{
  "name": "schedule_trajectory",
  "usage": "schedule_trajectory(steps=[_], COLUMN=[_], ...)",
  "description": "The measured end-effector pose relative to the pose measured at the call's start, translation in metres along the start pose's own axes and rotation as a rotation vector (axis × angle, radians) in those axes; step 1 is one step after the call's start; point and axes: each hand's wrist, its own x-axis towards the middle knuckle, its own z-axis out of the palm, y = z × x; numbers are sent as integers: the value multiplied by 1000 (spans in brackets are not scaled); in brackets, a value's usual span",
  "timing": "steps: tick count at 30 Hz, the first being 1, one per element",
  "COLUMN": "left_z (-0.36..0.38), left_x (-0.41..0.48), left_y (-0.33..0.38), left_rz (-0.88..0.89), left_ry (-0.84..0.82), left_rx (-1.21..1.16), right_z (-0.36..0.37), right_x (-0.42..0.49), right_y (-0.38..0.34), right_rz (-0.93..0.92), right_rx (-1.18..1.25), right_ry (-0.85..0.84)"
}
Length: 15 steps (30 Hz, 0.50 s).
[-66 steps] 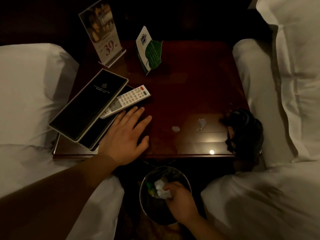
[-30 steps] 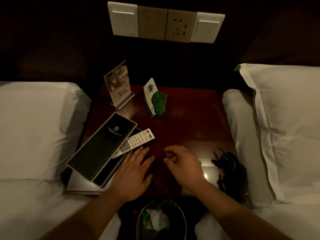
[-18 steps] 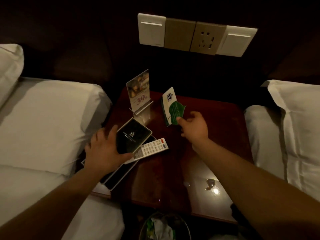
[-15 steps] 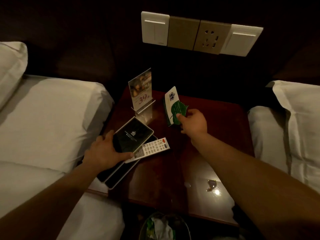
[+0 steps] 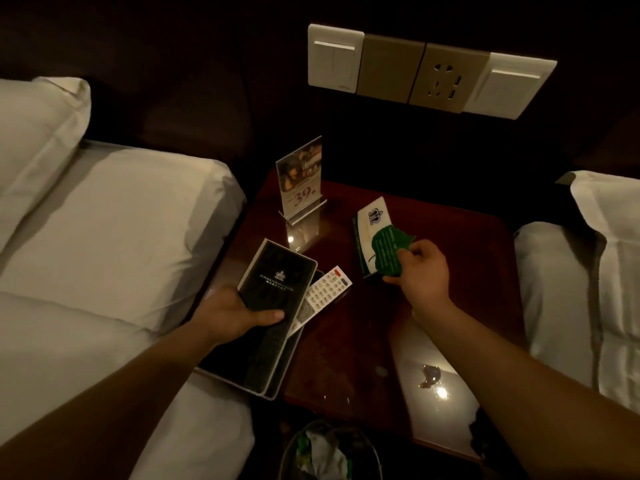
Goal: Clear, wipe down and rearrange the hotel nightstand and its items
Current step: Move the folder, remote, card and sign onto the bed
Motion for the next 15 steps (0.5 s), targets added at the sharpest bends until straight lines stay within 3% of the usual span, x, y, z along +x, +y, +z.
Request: schedule_trajectory(steps=[8, 15], left_z=[21, 8], left_x=[-56, -122], left_y=[-28, -66], left_rz=[-35, -126], left_ry=[196, 330], left_rx=[-349, -707], right_z=[-24, -3], right_x=[-53, -97], right_y=[-12, -30], right_rz=[-42, -85], right_rx=[117, 118], right_ry=[-86, -274])
